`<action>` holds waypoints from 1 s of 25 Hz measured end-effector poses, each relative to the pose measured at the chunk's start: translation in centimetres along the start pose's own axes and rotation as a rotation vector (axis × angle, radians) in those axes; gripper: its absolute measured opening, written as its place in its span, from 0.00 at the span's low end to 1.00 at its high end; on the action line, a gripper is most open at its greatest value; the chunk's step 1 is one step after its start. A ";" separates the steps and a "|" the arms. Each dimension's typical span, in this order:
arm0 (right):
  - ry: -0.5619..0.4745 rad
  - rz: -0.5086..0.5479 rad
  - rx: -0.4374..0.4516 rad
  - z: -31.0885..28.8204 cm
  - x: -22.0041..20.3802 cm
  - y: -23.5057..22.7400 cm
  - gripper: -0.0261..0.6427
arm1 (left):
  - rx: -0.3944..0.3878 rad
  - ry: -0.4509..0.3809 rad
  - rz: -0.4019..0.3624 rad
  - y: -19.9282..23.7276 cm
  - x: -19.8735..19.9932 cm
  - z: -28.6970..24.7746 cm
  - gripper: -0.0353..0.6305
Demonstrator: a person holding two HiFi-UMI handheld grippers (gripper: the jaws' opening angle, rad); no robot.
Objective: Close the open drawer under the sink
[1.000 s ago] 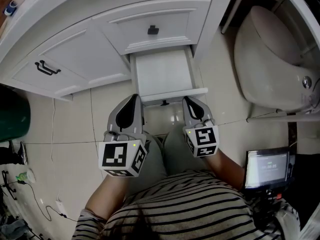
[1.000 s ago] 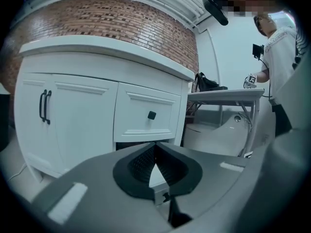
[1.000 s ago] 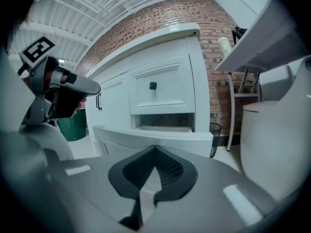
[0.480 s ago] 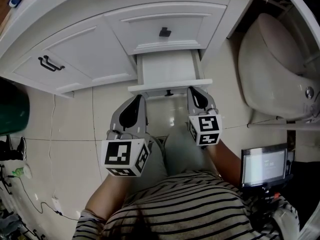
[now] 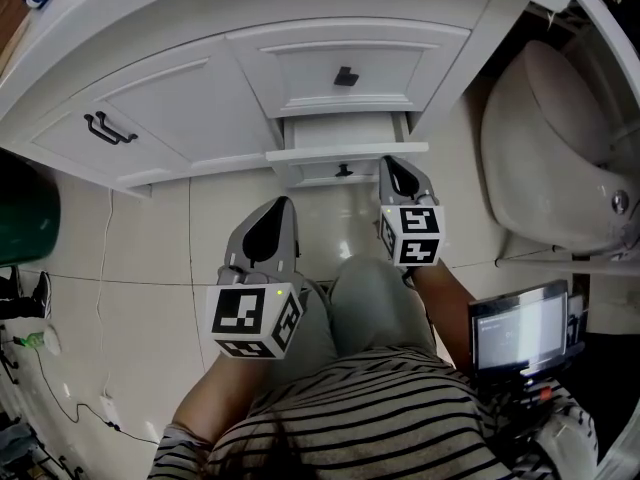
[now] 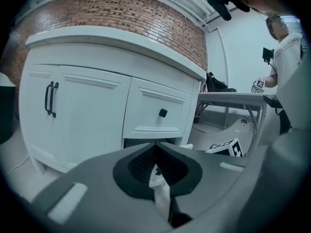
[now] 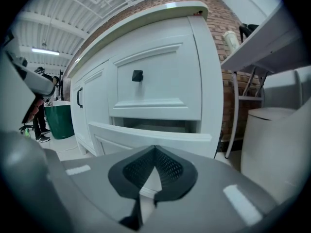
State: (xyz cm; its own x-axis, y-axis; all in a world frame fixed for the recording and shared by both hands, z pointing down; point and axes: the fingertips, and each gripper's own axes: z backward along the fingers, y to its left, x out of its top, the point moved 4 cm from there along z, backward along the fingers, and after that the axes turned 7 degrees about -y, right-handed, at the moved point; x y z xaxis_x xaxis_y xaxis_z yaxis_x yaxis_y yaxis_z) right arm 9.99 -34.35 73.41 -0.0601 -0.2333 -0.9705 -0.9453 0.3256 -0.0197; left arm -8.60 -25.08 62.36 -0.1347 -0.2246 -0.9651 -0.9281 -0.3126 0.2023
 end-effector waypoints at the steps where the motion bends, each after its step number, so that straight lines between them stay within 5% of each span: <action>1: 0.002 -0.002 -0.004 -0.4 0.1 -0.1 0.04 | 0.003 0.000 0.003 0.1 0.0 0.1 0.08; 25: 0.015 0.009 -0.034 -6.1 1.8 -1.8 0.04 | 0.037 -0.025 0.037 1.4 0.7 1.9 0.08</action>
State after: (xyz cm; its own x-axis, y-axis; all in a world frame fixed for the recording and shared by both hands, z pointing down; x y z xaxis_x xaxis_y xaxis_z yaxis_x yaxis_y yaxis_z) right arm 9.65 -41.00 73.15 -0.0738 -0.2445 -0.9668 -0.9549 0.2970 -0.0022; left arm -10.68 -23.99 61.62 -0.1771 -0.2121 -0.9611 -0.9344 -0.2704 0.2318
